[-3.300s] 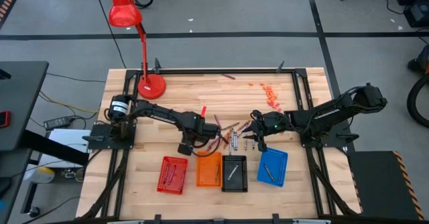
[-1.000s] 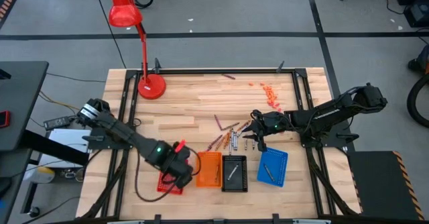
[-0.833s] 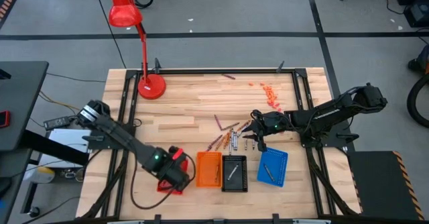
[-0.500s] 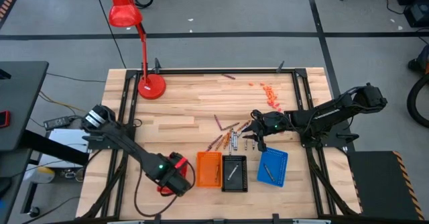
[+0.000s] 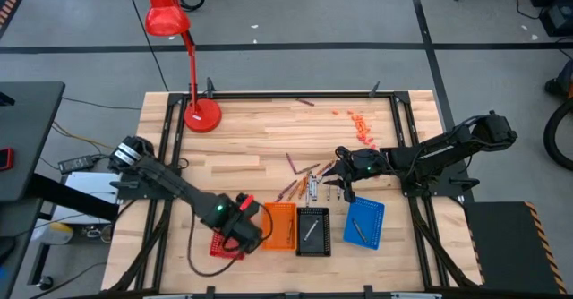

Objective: Sort crayons
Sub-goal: Put the violet crayon into the red bin

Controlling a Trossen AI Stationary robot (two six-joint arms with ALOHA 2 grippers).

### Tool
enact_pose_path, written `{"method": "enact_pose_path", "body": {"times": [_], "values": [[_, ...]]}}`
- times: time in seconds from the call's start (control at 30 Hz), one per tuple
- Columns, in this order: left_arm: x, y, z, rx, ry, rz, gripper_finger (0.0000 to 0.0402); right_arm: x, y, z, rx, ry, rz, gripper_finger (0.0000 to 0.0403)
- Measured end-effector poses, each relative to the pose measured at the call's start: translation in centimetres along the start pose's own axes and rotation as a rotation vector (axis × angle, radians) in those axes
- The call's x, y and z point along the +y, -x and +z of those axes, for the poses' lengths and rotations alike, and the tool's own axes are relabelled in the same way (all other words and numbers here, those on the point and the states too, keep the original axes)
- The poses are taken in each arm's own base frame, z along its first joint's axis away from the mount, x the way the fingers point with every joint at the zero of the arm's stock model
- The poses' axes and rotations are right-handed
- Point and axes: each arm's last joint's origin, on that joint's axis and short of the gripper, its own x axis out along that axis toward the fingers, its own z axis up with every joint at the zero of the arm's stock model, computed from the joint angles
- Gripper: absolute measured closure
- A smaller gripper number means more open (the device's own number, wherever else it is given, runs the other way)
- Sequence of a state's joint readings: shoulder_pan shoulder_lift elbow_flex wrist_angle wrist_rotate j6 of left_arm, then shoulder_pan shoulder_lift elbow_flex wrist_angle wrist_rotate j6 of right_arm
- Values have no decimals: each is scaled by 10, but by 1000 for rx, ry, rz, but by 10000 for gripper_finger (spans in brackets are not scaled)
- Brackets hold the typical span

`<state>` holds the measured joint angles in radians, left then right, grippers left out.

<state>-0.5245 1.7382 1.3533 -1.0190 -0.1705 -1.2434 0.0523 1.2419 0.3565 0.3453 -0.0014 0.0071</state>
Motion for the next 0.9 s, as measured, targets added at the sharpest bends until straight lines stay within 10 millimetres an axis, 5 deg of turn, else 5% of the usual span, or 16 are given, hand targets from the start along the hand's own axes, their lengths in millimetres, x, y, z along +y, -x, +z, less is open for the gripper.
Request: {"method": "enact_pose_path", "body": {"times": [0.43,0.9], "values": [[47,-33,104,-71,-183,91,258,0,0,-1,6,7,0,278],[80,-90,181,-179,-846,145,258,-3,0,-1,6,24,-25,278]]}}
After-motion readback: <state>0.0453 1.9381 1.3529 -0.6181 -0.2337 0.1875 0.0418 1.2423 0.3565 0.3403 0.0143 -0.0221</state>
